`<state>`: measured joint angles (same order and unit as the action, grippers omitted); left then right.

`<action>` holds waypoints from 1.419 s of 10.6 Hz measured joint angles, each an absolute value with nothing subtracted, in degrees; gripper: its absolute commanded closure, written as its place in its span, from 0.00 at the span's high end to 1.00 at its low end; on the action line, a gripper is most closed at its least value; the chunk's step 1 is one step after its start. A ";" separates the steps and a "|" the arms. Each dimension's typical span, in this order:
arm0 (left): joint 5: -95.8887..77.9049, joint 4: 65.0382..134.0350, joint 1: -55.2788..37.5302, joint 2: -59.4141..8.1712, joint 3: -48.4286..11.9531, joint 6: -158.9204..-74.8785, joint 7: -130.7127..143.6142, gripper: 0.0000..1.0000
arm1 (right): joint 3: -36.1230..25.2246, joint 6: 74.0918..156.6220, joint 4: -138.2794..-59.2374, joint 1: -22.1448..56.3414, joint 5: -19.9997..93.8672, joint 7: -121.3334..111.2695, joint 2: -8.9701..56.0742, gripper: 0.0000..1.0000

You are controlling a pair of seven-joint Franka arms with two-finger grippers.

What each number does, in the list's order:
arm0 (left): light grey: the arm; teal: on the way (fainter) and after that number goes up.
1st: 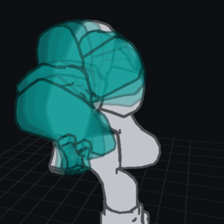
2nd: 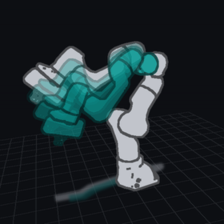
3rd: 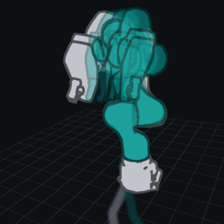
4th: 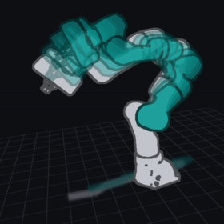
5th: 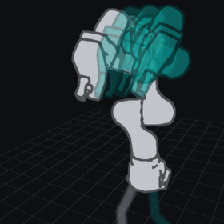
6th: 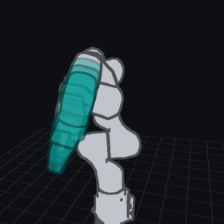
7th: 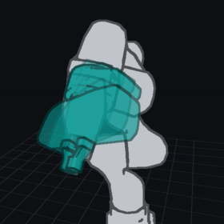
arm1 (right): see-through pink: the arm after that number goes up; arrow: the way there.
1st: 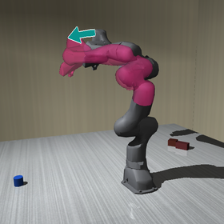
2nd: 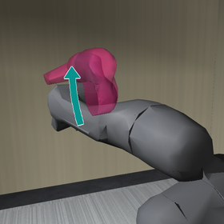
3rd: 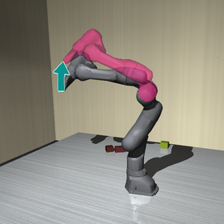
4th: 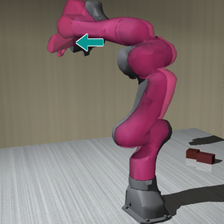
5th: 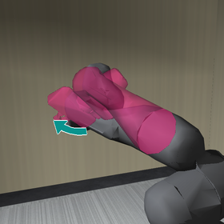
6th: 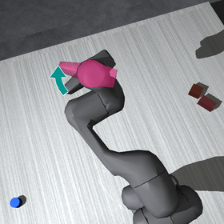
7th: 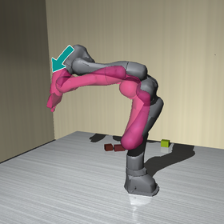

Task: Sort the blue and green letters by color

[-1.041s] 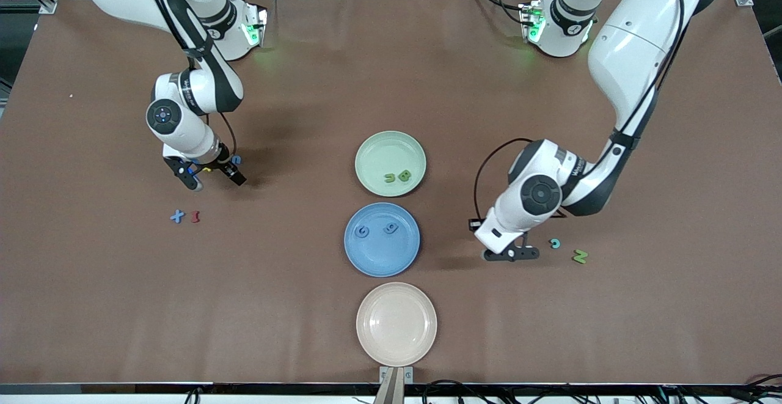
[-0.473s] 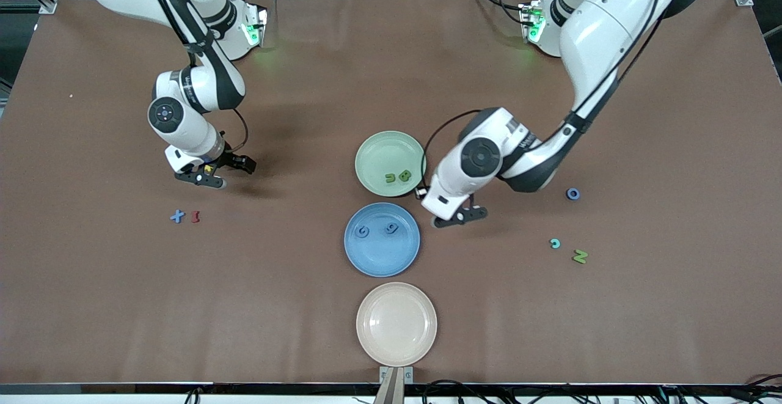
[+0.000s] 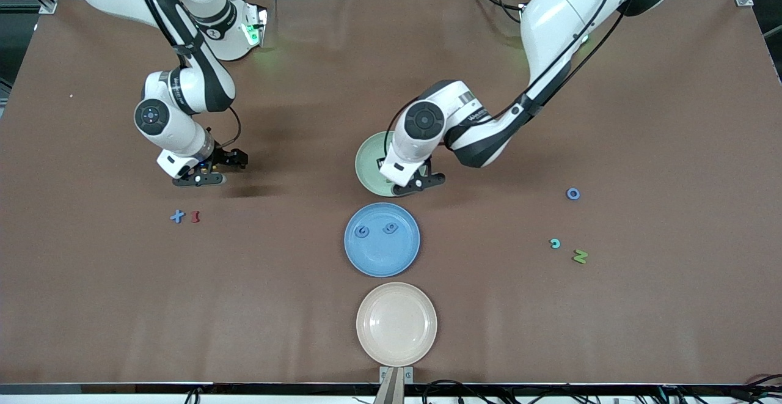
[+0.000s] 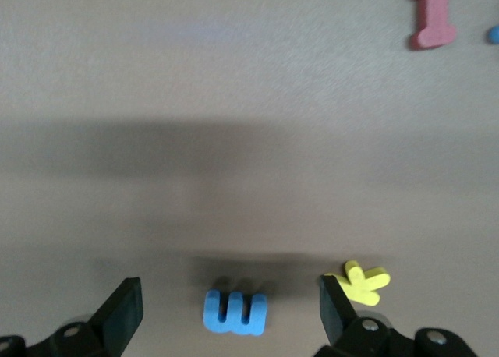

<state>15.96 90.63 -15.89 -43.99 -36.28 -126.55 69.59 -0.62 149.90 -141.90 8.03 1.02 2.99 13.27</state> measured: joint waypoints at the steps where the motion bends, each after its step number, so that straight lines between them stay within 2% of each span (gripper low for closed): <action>1: 15.96 90.66 -16.83 -44.25 -36.24 -127.24 70.95 0.36 | -0.18 149.88 -142.37 8.03 1.02 2.99 13.27 1.00; 3: 15.96 90.72 -17.45 -45.33 -36.18 -128.87 71.42 1.00 | 0.23 149.88 -143.26 7.94 1.02 3.00 13.28 1.00; 8: 16.93 90.04 -16.61 -45.16 -34.16 -129.82 71.70 1.00 | 1.81 149.95 -144.69 5.98 1.02 3.00 13.27 1.00; 15: 18.39 89.76 6.20 -42.48 -33.54 -128.19 31.34 1.00 | 2.19 149.94 -145.27 4.77 1.02 3.00 13.34 1.00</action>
